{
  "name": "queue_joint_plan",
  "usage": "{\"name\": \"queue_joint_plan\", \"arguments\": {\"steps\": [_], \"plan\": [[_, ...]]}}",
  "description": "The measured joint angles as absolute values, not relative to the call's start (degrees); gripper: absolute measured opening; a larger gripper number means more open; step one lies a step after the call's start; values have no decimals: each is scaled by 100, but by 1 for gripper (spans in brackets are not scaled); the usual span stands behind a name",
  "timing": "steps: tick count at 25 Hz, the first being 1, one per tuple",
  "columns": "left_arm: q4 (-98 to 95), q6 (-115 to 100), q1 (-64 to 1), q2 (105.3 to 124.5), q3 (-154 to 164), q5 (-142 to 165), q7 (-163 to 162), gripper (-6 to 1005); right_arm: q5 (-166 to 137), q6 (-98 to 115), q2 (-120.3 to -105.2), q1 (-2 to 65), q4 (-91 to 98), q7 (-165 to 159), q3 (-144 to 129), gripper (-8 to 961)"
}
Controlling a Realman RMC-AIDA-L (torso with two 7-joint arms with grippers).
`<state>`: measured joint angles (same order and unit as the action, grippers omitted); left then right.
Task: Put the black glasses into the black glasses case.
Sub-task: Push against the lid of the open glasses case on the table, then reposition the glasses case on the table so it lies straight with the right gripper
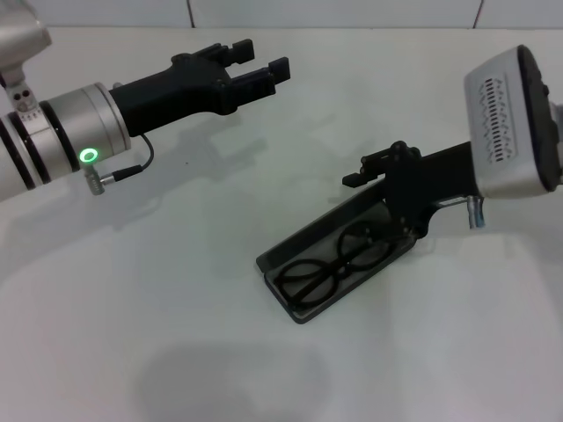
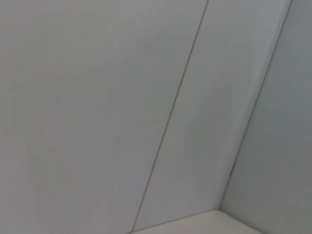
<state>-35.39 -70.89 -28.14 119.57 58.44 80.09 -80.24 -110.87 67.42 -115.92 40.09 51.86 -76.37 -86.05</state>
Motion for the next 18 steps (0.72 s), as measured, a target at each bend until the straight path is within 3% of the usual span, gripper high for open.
{"name": "queue_joint_plan", "arguments": {"steps": [9, 14, 18], "plan": [[-3527, -7078, -2841, 11953, 5843, 8007, -7997, 759, -11048, 6336, -11603, 3963, 5233, -7653, -8836, 563], [-3515, -7045, -2860, 11951, 5785, 7999, -7904, 759, -10681, 5553, -11616, 3871, 5217, -7694, -8984, 318], [-3506, -7054, -2869, 11954, 5783, 7878, -7825, 759, -10505, 4745, -11617, 3820, 5228, -7884, -9377, 198]]}}
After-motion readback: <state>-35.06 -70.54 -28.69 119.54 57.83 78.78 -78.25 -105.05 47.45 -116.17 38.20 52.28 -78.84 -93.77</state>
